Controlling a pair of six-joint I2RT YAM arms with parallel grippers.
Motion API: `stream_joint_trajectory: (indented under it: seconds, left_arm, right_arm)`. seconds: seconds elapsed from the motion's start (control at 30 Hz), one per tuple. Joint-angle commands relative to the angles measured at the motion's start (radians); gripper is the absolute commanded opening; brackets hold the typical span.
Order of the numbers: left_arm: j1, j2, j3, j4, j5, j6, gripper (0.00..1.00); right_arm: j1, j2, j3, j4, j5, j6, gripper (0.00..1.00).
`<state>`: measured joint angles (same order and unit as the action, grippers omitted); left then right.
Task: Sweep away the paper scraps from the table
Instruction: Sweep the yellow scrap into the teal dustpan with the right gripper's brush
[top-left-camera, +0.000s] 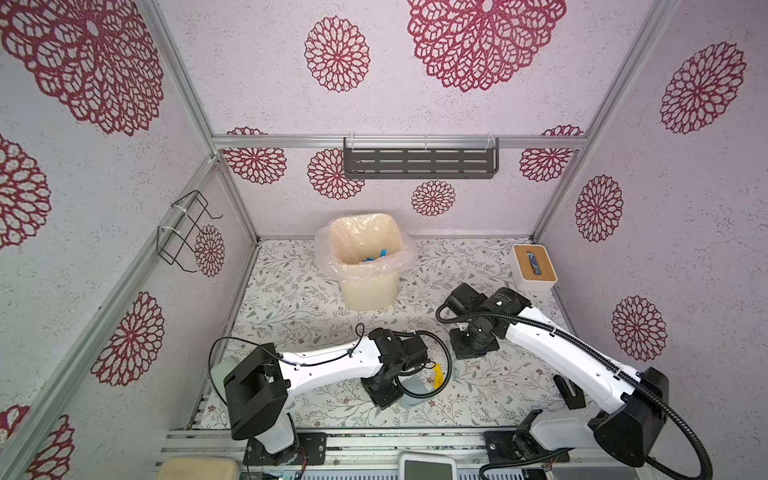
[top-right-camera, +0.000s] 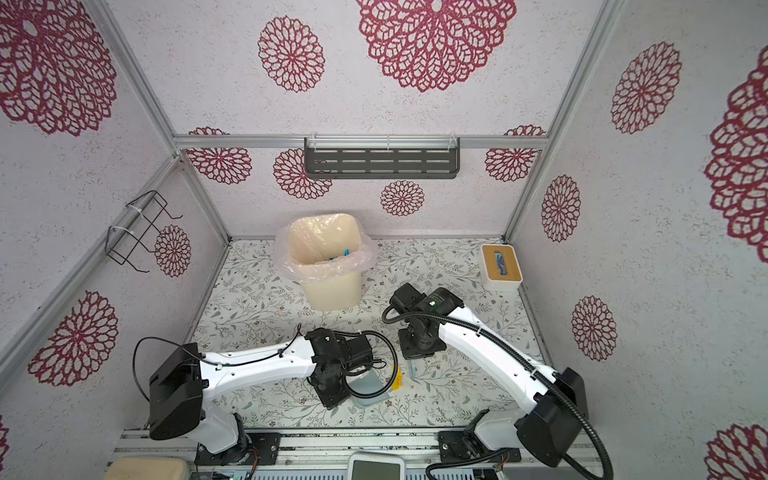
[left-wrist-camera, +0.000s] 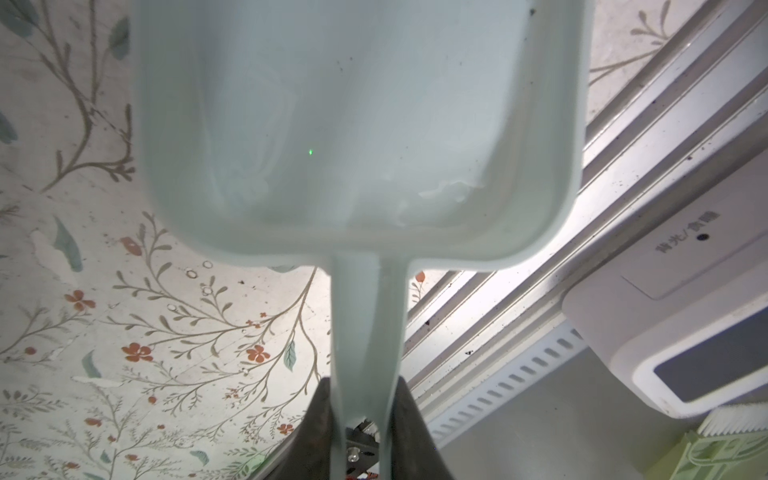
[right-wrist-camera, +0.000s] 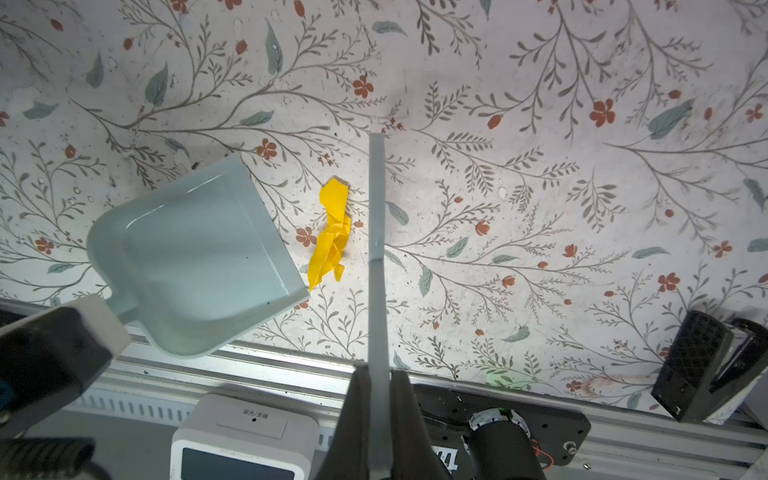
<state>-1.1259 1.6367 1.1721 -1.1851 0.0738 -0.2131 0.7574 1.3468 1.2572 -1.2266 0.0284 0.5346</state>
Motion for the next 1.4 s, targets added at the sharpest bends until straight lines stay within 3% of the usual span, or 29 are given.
stream_joint_trajectory:
  seconds: [0.0, 0.57, 0.93, 1.37]
  left_arm:
    - [-0.002, 0.018, 0.018, 0.015, -0.008, 0.033, 0.00]
    - [0.013, 0.034, 0.008, 0.025, 0.004, 0.045, 0.00]
    - [0.023, 0.038, 0.009, 0.037, 0.003, 0.060, 0.00]
    - [0.026, 0.046, 0.021, 0.027, -0.004, 0.056, 0.00]
  right_arm:
    - [0.017, -0.006, -0.005, -0.001, -0.006, 0.045, 0.00]
    - [0.139, -0.006, 0.033, 0.209, -0.212, 0.206, 0.00]
    - [0.091, -0.097, -0.005, 0.055, -0.051, 0.176, 0.00]
    - [0.120, -0.097, -0.101, 0.285, -0.205, 0.225, 0.00]
